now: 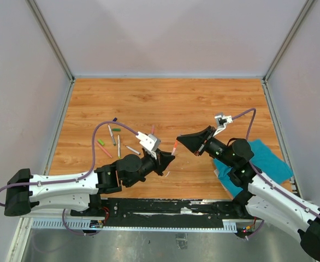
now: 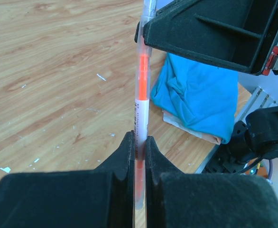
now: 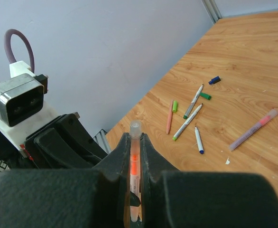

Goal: Insert the pens into the pen caps
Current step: Pick up the pen cap from the center of the board.

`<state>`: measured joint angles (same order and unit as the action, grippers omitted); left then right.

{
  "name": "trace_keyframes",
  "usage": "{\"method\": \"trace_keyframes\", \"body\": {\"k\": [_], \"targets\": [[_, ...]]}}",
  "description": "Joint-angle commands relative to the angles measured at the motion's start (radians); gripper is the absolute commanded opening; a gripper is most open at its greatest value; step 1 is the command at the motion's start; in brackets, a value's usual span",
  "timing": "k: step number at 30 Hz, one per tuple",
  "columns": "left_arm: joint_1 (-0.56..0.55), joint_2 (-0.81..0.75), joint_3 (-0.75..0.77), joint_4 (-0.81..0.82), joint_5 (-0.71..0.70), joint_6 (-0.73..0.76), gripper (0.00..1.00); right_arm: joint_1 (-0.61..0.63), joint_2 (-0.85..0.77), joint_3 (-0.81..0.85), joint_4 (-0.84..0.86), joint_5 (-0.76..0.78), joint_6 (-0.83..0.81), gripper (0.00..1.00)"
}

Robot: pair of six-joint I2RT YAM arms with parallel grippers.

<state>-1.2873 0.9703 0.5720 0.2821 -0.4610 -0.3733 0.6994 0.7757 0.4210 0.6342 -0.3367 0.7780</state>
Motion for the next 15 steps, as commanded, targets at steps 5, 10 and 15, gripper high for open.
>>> {"method": "trace_keyframes", "body": {"k": [5, 10, 15], "targets": [[-0.003, -0.021, 0.022, 0.054, -0.035, 0.012, 0.0, 0.07, -0.012, -0.038, -0.15, -0.035, -0.098, 0.01], [-0.003, -0.025, 0.022, 0.048, -0.035, 0.009, 0.0, 0.089, -0.024, -0.034, -0.182, -0.032, -0.124, 0.06], [-0.003, -0.033, 0.014, 0.045, -0.044, 0.001, 0.01, 0.09, -0.053, -0.009, -0.215, -0.025, -0.147, 0.21]]}}
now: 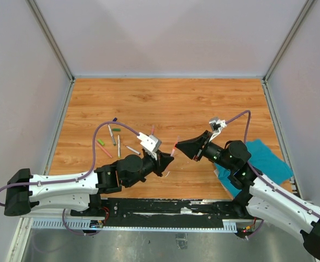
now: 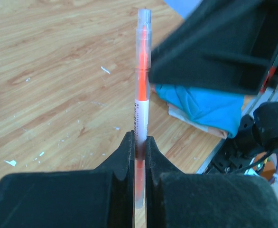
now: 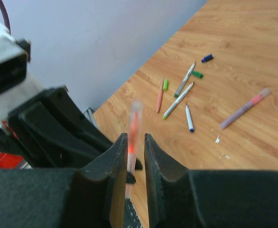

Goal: Insert the pens into the pen caps
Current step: Pick up the pen cap from the center of the board, then press the pen cap onto the pen.

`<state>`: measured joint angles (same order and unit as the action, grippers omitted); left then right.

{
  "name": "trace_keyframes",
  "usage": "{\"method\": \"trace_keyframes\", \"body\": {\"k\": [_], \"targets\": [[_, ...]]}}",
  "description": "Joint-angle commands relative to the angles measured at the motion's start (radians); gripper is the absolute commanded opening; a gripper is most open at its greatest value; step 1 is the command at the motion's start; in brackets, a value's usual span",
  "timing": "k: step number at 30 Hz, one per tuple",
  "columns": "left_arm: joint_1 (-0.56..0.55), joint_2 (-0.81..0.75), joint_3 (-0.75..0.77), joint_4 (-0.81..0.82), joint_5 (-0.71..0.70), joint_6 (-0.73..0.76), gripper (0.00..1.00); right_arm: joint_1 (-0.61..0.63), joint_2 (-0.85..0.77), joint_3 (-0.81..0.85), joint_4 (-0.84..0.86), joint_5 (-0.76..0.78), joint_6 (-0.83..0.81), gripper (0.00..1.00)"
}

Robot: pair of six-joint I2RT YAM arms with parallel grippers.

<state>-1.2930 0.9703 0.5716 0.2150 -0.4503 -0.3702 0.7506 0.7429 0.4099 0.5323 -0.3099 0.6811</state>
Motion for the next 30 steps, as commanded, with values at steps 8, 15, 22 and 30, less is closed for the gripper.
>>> {"method": "trace_keyframes", "body": {"k": [8, 15, 22, 30], "targets": [[0.002, -0.066, -0.006, 0.116, -0.08, -0.014, 0.01, 0.038, -0.094, 0.048, -0.23, -0.055, -0.132, 0.44], [0.003, -0.074, -0.012, 0.109, -0.09, -0.015, 0.0, 0.038, -0.198, 0.1, -0.399, 0.068, -0.2, 0.63], [0.003, -0.075, -0.015, 0.109, -0.09, -0.017, 0.01, 0.039, -0.19, 0.215, -0.537, 0.258, -0.188, 0.68], [0.003, -0.084, -0.024, 0.11, -0.086, -0.018, 0.01, 0.038, -0.052, 0.339, -0.492, 0.222, -0.117, 0.69]]}}
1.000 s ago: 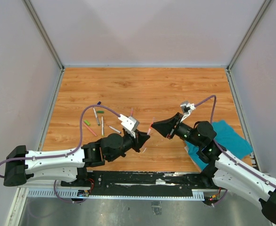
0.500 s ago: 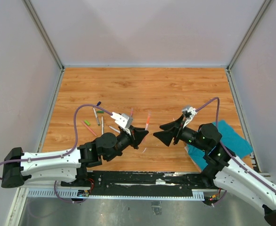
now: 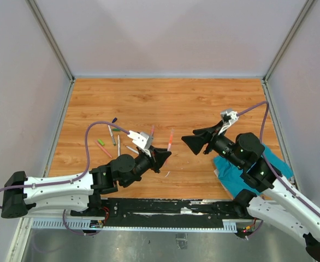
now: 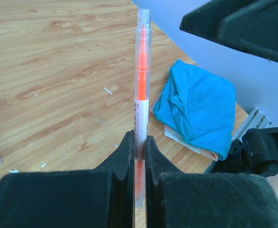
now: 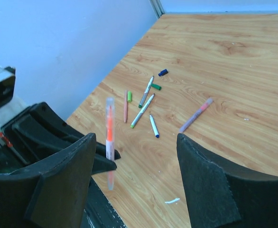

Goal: Insert the pens into the pen caps
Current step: Press the pen cap onto the pen.

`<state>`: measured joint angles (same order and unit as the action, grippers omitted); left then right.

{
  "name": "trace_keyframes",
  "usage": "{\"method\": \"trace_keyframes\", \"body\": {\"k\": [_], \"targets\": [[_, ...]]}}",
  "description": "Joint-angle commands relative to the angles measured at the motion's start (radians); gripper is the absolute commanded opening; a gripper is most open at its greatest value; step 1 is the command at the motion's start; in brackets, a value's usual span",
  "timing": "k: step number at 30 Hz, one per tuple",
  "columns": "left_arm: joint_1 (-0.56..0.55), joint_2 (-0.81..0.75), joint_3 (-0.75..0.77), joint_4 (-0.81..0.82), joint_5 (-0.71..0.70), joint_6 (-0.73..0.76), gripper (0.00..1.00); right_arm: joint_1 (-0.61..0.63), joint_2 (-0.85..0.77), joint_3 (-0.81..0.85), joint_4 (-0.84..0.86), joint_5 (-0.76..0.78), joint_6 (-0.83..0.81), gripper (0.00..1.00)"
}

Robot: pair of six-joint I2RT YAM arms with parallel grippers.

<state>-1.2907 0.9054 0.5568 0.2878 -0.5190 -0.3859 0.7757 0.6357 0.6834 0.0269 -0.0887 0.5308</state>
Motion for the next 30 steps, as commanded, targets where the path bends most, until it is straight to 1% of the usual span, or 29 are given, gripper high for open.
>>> {"method": "trace_keyframes", "body": {"k": [1, 3, 12, 21, 27, 30], "targets": [[0.001, -0.018, -0.008, 0.037, -0.016, -0.001, 0.01, 0.013, 0.073, 0.077, 0.022, -0.013, 0.037, 0.69], [0.001, -0.014, -0.006, 0.037, -0.01, 0.001, 0.0, 0.013, 0.106, 0.098, 0.034, -0.039, 0.039, 0.68], [0.001, 0.013, 0.003, 0.042, 0.013, 0.002, 0.01, 0.013, 0.212, 0.157, 0.1, -0.182, 0.022, 0.55], [0.0, 0.017, 0.005, 0.041, 0.019, 0.003, 0.01, 0.013, 0.275, 0.179, 0.102, -0.215, 0.021, 0.33], [0.001, 0.014, 0.008, 0.037, 0.019, 0.004, 0.0, 0.014, 0.29, 0.167, 0.1, -0.219, 0.019, 0.25], [0.0, 0.016, 0.008, 0.036, 0.019, 0.007, 0.01, 0.014, 0.292, 0.159, 0.099, -0.224, 0.02, 0.17]]}}
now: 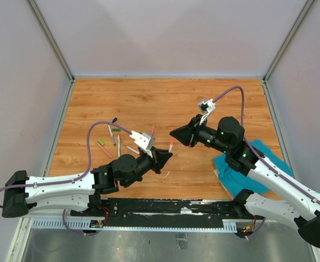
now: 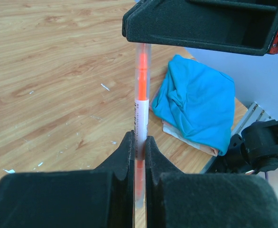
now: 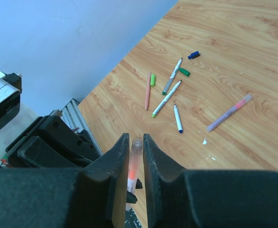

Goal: Insert the pens into the pen caps
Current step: Press the pen cap onto the pen.

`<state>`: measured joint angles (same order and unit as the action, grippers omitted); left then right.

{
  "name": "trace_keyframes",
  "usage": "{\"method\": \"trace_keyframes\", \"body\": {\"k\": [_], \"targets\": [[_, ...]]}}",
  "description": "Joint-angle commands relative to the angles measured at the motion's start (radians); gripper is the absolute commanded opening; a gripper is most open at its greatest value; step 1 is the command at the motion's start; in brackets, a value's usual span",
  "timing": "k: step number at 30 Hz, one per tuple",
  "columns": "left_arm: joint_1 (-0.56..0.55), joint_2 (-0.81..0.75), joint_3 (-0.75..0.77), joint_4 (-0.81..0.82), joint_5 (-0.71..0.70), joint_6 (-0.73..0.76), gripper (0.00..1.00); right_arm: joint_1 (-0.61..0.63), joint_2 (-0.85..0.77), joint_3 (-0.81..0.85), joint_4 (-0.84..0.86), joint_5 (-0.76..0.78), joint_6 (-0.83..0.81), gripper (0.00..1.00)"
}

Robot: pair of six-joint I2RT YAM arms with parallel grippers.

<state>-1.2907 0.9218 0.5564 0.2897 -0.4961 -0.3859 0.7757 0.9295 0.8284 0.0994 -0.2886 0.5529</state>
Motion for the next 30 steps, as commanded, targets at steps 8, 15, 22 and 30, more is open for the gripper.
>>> {"method": "trace_keyframes", "body": {"k": [8, 15, 22, 30], "targets": [[0.001, -0.001, 0.018, 0.028, -0.011, 0.004, 0.01, 0.016, -0.007, -0.013, -0.001, -0.031, -0.018, 0.01], [0.001, -0.012, 0.049, 0.024, -0.005, 0.014, 0.0, 0.032, -0.035, -0.067, -0.027, -0.032, -0.032, 0.0], [0.001, -0.016, 0.098, 0.02, 0.025, 0.029, 0.01, 0.102, -0.043, -0.121, -0.068, -0.002, -0.047, 0.01], [-0.001, -0.054, 0.135, 0.047, 0.024, 0.038, 0.0, 0.203, -0.047, -0.199, -0.109, 0.062, -0.056, 0.0]]}}
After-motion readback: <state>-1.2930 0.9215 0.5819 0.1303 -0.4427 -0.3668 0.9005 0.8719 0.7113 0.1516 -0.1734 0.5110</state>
